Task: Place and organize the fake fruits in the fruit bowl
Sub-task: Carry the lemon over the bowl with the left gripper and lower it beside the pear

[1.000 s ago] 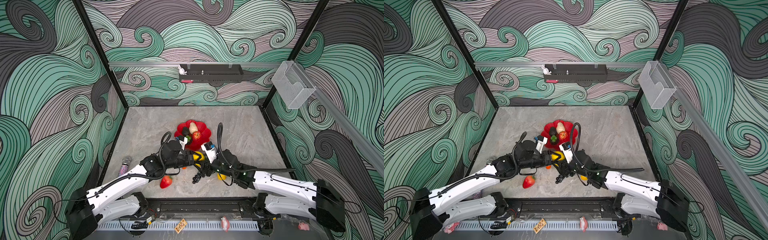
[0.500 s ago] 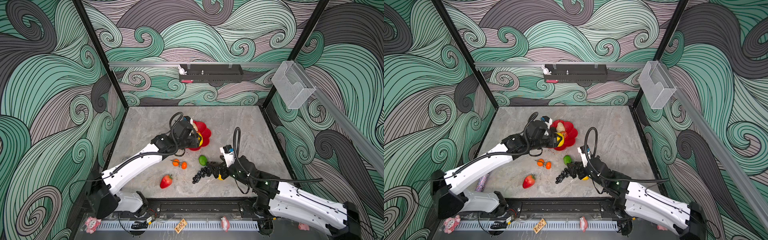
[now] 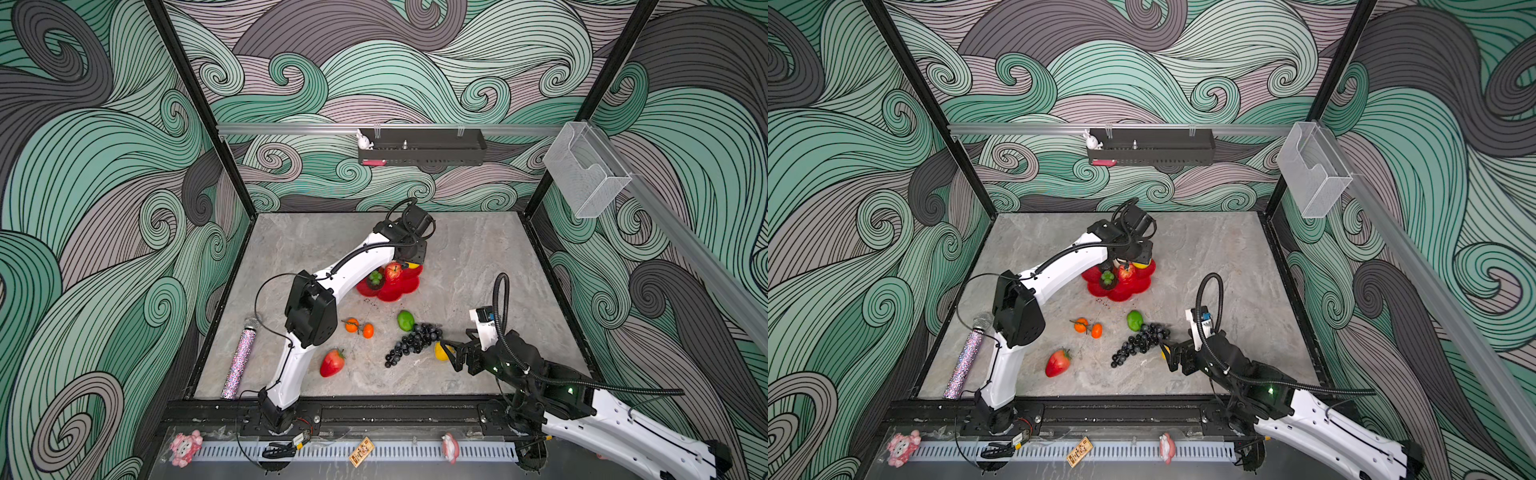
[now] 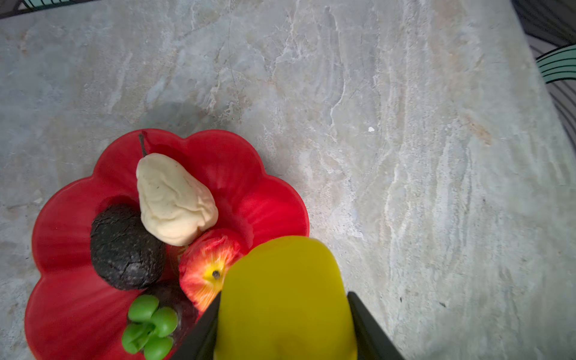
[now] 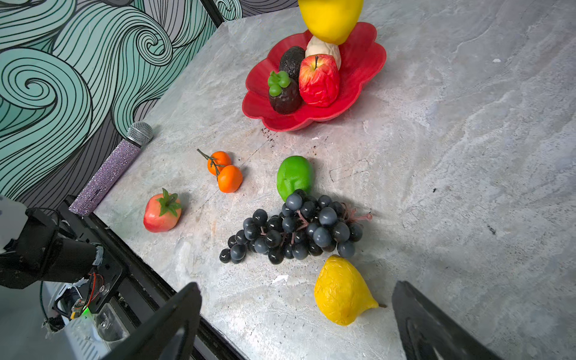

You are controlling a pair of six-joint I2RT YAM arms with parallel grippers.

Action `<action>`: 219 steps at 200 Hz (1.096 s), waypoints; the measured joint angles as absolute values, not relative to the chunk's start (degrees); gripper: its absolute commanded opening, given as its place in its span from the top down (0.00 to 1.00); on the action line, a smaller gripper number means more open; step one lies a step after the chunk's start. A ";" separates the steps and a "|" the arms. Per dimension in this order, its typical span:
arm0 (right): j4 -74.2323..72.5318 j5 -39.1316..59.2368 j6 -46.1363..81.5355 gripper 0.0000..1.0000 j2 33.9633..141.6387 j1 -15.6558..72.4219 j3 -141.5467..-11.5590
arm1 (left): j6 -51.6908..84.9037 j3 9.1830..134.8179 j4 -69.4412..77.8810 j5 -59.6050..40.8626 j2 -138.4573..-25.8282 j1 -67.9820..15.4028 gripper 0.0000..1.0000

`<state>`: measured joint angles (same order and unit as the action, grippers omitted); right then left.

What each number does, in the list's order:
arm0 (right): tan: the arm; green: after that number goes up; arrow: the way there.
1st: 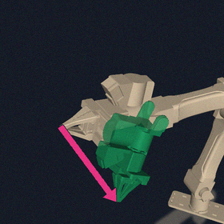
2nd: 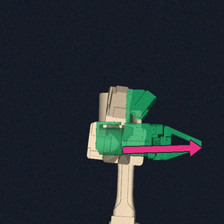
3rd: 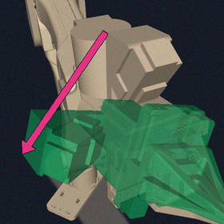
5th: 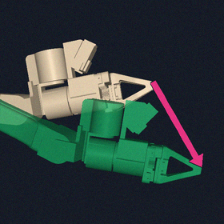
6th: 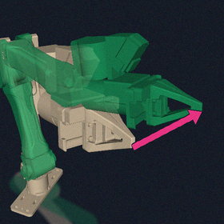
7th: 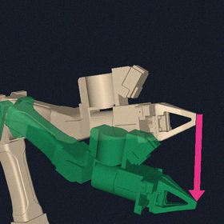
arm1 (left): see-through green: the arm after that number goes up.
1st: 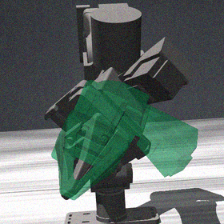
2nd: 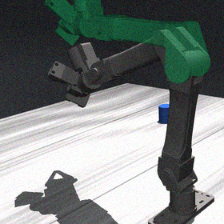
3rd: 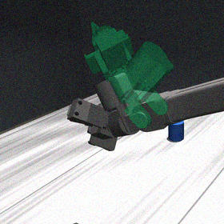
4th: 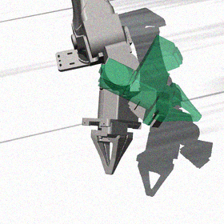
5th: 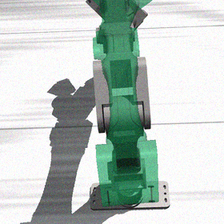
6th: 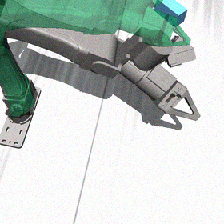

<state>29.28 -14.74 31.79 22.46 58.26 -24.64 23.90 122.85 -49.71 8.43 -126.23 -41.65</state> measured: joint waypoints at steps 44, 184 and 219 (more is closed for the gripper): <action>30.26 -14.74 32.38 0.04 22.59 58.26 -24.60 | 23.35 131.17 -53.17 8.12 -134.32 -40.01 0.49; 29.56 -14.63 33.69 0.04 25.06 58.26 -22.72 | 24.01 136.86 -53.93 2.28 -143.06 -35.97 0.37; 29.39 -14.61 33.69 0.03 25.10 58.26 -22.74 | 24.10 137.03 -53.84 1.87 -143.06 -35.73 0.31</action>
